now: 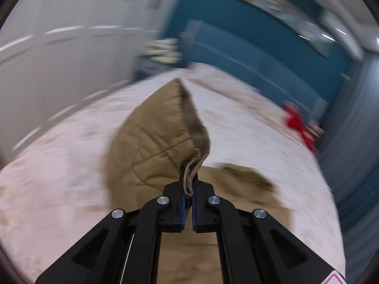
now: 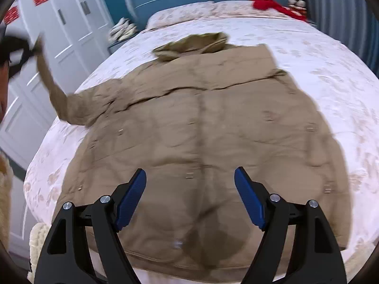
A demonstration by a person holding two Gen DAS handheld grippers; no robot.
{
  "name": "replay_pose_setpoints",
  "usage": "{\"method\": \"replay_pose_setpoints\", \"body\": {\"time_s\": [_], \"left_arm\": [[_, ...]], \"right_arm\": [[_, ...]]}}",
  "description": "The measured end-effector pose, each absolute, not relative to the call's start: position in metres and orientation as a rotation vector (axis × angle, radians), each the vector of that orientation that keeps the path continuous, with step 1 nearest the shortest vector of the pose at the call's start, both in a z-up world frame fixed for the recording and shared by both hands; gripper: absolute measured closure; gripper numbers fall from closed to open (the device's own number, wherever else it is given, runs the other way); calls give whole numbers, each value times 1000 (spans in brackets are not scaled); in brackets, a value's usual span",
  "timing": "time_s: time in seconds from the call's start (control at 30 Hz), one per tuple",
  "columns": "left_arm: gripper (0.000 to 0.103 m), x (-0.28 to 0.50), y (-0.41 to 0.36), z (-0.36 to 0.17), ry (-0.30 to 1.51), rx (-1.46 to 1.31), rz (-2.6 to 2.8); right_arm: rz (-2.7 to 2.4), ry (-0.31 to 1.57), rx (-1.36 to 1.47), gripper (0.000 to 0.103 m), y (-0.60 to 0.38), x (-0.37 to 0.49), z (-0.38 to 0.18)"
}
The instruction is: Fold large clothes
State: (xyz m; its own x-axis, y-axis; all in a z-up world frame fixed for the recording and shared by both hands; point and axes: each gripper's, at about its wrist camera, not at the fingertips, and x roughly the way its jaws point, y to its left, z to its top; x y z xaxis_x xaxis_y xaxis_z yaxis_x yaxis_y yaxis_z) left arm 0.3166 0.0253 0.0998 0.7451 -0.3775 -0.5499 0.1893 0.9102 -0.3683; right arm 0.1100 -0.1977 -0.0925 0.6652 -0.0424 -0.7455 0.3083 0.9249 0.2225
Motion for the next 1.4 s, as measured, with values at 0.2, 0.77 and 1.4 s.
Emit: {"method": "replay_pose_setpoints", "body": {"time_s": [0.2,0.77,1.4], "left_arm": [[29,271,-119,57,838,-226,-489],[27,239,59,-109,1089,-345,8],[27,293,37,-98,1026,-216,-68]], "right_arm": [[-369,797,341,28,-259,81,-84],[-154,829,598,27,-296,195,-102],[-227,691,304,102,-331,275,-10]]}}
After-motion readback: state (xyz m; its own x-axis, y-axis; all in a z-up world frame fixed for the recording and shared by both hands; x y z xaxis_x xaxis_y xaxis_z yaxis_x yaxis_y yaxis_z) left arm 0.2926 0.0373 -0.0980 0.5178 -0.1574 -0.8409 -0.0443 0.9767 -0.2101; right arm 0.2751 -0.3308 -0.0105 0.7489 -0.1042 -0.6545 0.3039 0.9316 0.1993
